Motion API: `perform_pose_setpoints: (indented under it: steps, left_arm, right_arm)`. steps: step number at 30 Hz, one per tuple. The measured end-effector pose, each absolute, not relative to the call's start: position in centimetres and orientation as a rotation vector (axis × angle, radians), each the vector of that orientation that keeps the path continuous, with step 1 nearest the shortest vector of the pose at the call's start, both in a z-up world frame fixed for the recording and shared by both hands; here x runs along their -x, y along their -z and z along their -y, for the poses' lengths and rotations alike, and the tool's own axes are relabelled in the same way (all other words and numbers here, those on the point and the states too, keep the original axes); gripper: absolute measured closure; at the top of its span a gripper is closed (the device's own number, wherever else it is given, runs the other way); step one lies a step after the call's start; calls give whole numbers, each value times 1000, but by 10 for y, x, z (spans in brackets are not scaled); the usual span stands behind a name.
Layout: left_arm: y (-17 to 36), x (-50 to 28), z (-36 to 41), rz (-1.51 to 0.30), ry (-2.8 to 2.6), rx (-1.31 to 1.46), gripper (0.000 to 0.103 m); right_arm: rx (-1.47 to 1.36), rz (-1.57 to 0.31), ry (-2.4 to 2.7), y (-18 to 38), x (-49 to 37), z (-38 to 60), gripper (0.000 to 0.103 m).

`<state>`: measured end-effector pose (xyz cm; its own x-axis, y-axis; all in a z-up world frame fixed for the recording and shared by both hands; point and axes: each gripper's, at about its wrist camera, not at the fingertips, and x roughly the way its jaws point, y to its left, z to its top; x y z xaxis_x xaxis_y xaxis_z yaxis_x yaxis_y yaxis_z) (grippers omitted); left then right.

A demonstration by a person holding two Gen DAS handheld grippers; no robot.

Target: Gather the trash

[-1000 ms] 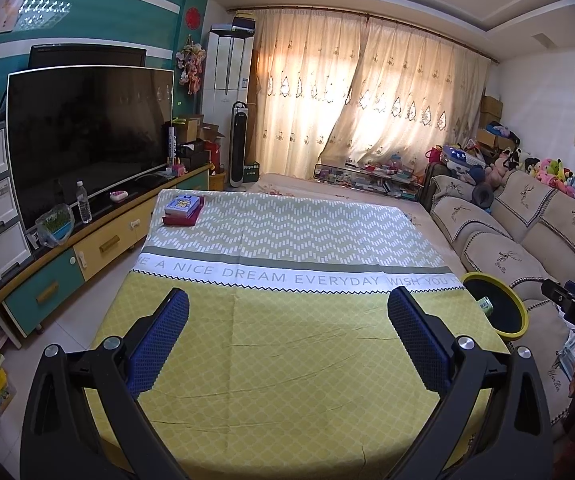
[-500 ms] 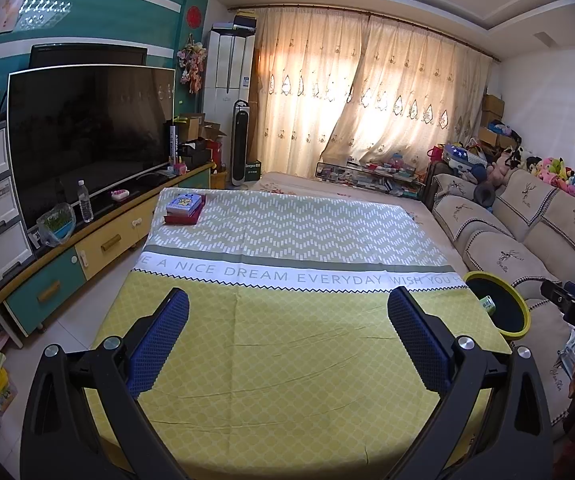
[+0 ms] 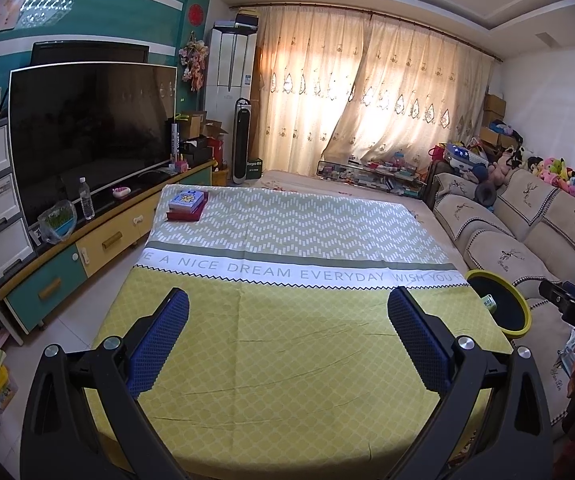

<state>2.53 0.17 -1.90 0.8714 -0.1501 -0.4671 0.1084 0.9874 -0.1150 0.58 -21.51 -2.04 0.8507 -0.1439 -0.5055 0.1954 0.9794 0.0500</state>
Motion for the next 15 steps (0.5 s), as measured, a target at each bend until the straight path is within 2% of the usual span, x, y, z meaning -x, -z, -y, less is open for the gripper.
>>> perform_pose_setpoints:
  steps: [15]
  left_arm:
    - [20,-24,-3,-494,131,81,5]
  right_arm:
    - [-95,-532,168,23,-9,210,7]
